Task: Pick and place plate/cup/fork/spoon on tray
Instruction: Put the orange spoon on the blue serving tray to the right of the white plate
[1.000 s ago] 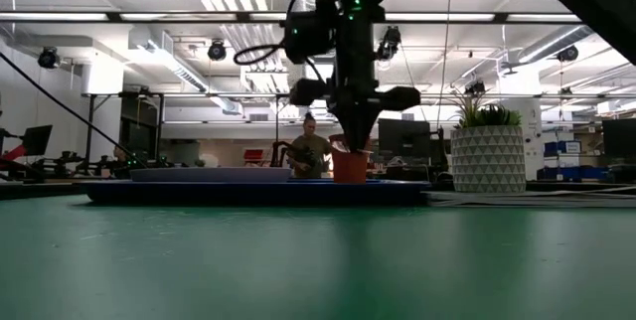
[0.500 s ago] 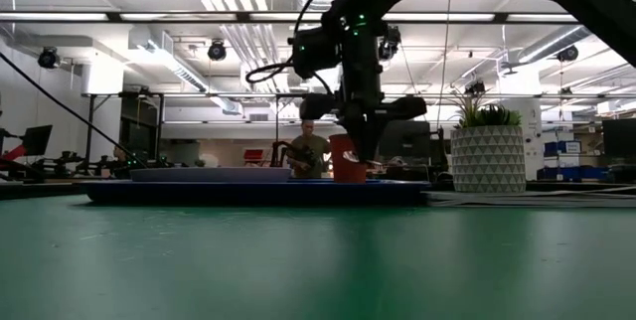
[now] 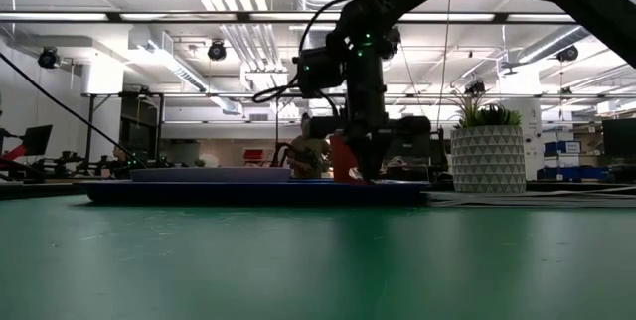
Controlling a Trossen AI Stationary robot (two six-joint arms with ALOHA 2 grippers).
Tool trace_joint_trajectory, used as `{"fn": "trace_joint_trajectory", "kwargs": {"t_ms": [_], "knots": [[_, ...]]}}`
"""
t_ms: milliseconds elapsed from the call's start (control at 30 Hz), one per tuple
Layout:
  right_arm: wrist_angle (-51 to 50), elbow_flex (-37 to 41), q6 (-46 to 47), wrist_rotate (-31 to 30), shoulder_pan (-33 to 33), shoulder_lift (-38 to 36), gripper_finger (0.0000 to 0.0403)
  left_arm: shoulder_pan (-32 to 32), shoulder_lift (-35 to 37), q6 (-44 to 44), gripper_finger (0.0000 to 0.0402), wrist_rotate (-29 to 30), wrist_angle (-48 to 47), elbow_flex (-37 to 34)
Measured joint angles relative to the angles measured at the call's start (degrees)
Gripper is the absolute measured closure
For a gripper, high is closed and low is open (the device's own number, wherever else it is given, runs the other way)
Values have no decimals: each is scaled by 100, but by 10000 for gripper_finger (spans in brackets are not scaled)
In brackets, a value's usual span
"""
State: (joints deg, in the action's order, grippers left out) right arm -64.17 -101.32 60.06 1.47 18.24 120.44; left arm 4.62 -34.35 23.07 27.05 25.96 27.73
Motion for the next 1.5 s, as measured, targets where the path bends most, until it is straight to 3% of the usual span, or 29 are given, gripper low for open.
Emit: {"fn": "trace_joint_trajectory", "kwargs": {"t_ms": [933, 1500], "knots": [[343, 215, 192, -303, 54, 42, 388, 2, 0, 2, 401, 0, -6, 0], [300, 140, 33, -295, 54, 20, 308, 2, 123, 4, 401, 2, -126, -2]]}}
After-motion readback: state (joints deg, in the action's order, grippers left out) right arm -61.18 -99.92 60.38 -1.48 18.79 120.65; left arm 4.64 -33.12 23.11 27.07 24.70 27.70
